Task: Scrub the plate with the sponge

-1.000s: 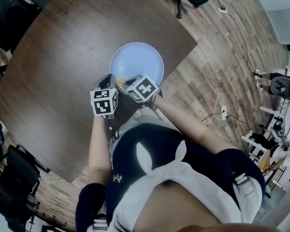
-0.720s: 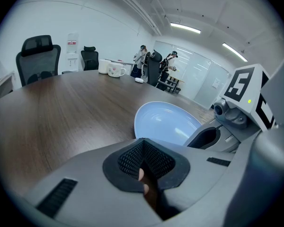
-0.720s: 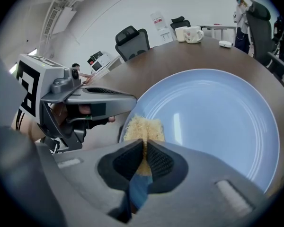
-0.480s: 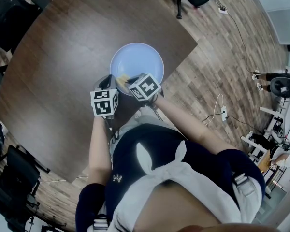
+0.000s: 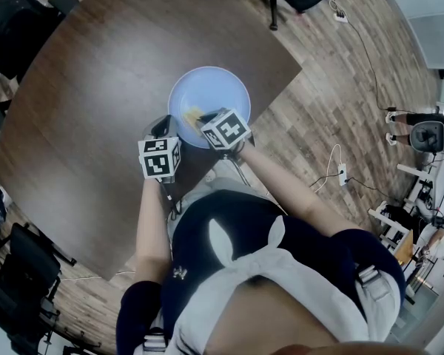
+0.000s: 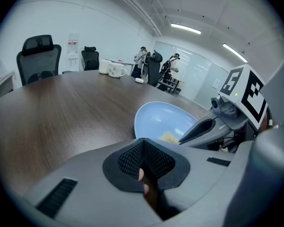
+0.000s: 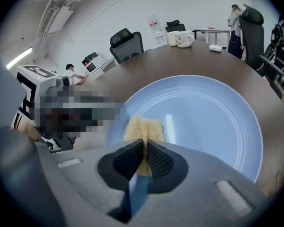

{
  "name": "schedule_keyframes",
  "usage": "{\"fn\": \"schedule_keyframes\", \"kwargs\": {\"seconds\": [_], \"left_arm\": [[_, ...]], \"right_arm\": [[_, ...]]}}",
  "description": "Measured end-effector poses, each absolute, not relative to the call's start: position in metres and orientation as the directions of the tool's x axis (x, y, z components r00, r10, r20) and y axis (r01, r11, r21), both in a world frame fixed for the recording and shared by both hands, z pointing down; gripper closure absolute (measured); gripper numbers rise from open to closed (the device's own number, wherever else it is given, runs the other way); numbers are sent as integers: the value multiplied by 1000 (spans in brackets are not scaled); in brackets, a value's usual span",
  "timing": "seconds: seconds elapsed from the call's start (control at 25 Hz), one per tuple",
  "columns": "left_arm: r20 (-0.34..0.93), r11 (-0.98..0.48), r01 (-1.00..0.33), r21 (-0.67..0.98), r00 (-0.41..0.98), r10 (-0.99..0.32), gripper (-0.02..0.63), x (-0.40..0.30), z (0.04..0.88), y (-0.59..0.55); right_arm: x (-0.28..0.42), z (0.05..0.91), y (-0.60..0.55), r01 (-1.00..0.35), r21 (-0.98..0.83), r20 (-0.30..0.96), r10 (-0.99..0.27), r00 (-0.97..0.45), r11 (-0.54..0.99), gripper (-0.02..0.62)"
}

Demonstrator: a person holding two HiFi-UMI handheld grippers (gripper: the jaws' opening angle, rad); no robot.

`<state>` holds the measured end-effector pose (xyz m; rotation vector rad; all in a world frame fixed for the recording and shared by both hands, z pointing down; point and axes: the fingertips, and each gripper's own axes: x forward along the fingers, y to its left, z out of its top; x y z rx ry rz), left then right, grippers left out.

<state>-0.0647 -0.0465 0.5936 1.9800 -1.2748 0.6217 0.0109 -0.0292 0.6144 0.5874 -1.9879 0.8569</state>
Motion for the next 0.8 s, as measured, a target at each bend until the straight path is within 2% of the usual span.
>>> {"fn": "schedule_keyframes", "kwargs": {"seconds": [0.8], "left_arm": [[706,-279,-915,292,403,-583,600,-65,594,-49]], "right_arm": [[37,615,-58,-721,-262,883,-142,-448,641,574]]}}
